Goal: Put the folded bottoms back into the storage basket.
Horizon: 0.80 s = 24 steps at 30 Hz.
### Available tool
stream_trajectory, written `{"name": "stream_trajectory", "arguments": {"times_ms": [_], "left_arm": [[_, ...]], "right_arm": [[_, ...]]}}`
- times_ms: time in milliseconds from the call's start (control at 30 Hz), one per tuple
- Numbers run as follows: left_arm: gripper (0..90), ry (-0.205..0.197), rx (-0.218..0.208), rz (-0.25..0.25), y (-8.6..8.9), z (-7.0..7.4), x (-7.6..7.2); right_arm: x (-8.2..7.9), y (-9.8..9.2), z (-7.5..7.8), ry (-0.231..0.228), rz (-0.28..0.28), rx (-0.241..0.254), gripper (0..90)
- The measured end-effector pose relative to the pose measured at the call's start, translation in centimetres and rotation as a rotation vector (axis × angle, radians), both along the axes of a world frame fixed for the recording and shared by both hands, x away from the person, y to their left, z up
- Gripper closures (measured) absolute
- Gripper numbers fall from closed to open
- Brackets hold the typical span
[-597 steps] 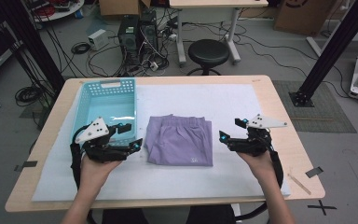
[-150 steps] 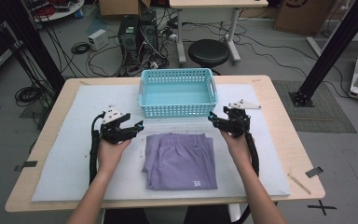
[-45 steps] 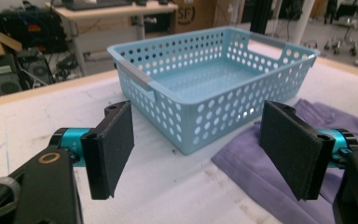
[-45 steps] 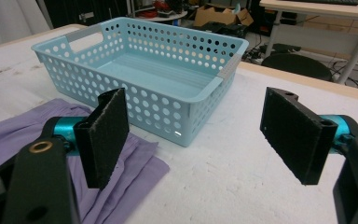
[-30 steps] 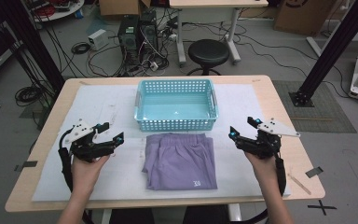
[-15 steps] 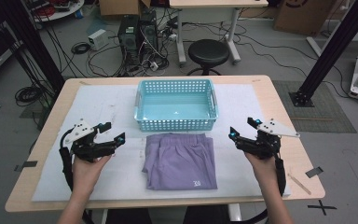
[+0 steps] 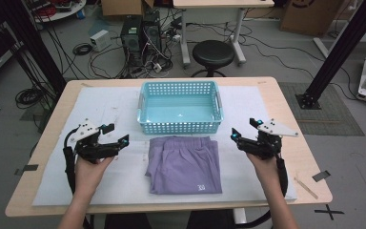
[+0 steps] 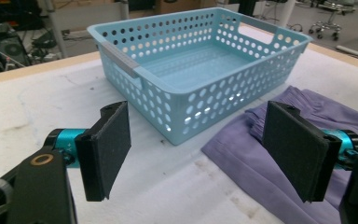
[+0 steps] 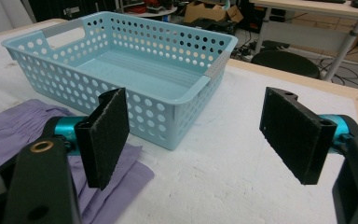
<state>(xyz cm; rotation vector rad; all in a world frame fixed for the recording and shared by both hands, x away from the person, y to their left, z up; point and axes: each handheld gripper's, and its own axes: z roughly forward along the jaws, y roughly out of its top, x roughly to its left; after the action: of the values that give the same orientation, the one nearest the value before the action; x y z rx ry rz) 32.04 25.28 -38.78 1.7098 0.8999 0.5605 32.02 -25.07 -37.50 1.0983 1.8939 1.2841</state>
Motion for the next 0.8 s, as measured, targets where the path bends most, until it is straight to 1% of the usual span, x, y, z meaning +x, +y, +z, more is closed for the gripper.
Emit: {"name": "stream_trajectory", "arguments": {"times_ms": [133,200,267,300,367,400,500,533,567,633,667,733,800], "left_arm": [[23.6,0.008,0.001,0.002,-0.2,0.0,0.2],[23.6,0.014,0.015,-0.004,-0.4,-0.2,0.1],[23.6,0.024,0.019,-0.008,-0.5,-0.5,-0.1],[23.7,0.037,0.014,-0.011,-0.5,-0.6,-0.2],[23.6,0.076,0.001,-0.016,-0.7,-1.0,-0.3],[23.7,0.086,0.001,-0.020,-0.8,-1.2,-0.5],[23.6,0.088,0.008,-0.046,-1.2,-1.8,-0.9],[23.7,0.084,0.004,-0.052,-1.3,-1.9,-1.1],[23.7,0.083,-0.001,-0.061,-1.4,-2.2,-1.3],[23.7,0.099,-0.027,-0.080,-1.8,-2.7,-1.7],[23.6,0.107,-0.031,-0.092,-2.1,-2.9,-1.9],[24.3,0.112,-0.007,-0.102,-2.8,-3.3,-2.4],[24.3,0.125,0.005,-0.112,-3.4,-3.8,-3.0]], "right_arm": [[0.6,0.6,-0.3,0.008,0.011,0.003,24.3],[0.6,0.8,-0.6,0.014,0.016,0.002,24.3],[0.5,1.0,-0.8,0.018,0.020,-0.001,24.3],[0.4,1.1,-0.9,0.020,0.019,-0.005,24.3],[0.0,1.2,-1.1,0.025,0.013,-0.001,24.3],[-0.1,1.2,-1.3,0.030,0.010,0.001,24.3],[-0.7,1.4,-1.9,0.049,-0.003,0.006,24.3],[-0.9,1.5,-2.1,0.058,-0.005,0.009,24.2],[-1.1,1.6,-2.3,0.064,-0.004,0.001,24.3],[-1.5,2.0,-2.8,0.078,0.008,-0.014,24.3],[-1.8,2.2,-3.1,0.087,0.013,-0.020,24.3],[-2.4,2.7,-3.8,0.113,0.027,-0.036,24.3],[-3.0,3.1,-4.5,0.145,0.042,-0.049,25.1]]}}
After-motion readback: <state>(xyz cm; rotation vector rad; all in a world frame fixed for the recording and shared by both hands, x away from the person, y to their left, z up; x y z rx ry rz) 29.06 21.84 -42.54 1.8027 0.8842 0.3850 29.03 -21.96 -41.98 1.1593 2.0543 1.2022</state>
